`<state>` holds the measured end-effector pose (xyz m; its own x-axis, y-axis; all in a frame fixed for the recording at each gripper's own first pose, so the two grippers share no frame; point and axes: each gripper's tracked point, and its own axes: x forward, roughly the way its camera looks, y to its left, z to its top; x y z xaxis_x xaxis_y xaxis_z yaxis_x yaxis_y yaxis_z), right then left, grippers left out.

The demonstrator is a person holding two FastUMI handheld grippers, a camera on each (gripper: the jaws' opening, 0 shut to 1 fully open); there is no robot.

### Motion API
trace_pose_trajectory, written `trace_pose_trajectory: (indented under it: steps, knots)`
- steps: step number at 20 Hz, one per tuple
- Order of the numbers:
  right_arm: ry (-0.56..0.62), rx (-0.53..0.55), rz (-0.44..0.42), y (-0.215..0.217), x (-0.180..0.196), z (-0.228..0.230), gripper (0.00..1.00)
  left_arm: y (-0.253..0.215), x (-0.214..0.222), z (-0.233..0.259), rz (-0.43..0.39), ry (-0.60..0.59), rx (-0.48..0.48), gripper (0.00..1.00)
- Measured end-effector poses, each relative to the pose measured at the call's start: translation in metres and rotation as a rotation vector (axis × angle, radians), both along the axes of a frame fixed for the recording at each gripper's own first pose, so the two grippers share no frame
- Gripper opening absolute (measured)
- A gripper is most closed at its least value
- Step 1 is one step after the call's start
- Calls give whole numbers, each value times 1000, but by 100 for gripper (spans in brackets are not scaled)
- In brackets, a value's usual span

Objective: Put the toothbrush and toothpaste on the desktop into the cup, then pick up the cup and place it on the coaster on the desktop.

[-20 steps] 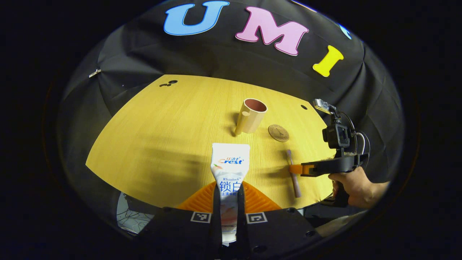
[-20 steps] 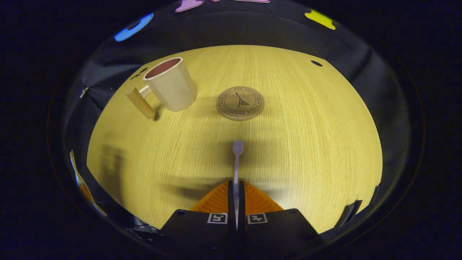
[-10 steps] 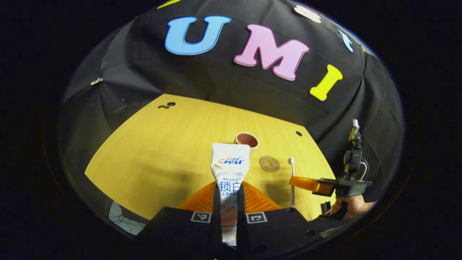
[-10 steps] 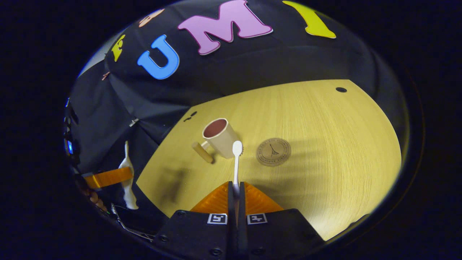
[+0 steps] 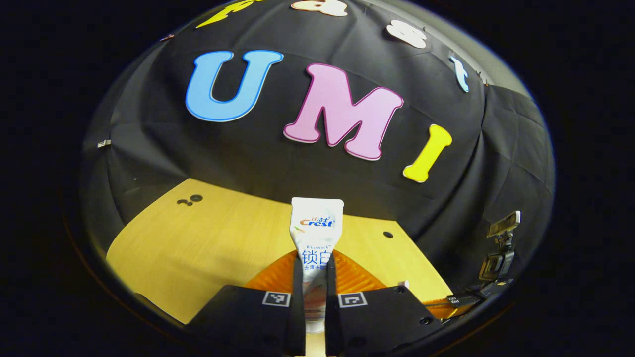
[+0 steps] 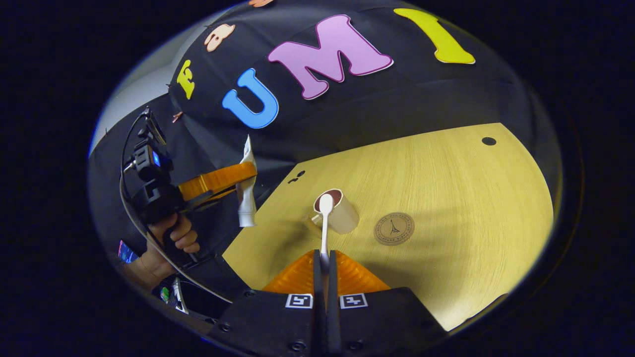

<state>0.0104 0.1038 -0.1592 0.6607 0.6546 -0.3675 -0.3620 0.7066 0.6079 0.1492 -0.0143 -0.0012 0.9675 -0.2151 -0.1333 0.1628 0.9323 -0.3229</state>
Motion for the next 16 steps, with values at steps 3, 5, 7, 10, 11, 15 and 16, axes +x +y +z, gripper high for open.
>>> trace_pose_trajectory:
  steps: [3,5,7,10,11,15,16]
  knots:
    - [4,10,-34,-24,5,0,5,-6,31,2,7,-34,-57,20]
    - [10,20,-64,-41,10,0,5,-4,51,1,33,-53,-111,20]
    - [12,18,-89,-56,13,-2,5,3,72,-11,73,-40,-139,20]
    - [24,11,-113,-75,13,-10,5,12,101,-37,124,6,-155,20]
    - [30,7,-117,-80,13,-13,5,13,108,-43,134,14,-153,20]
    - [63,1,-117,-87,16,-26,5,11,133,-69,147,29,-117,20]
    - [70,-3,-113,-88,16,-29,5,9,137,-76,145,37,-107,20]
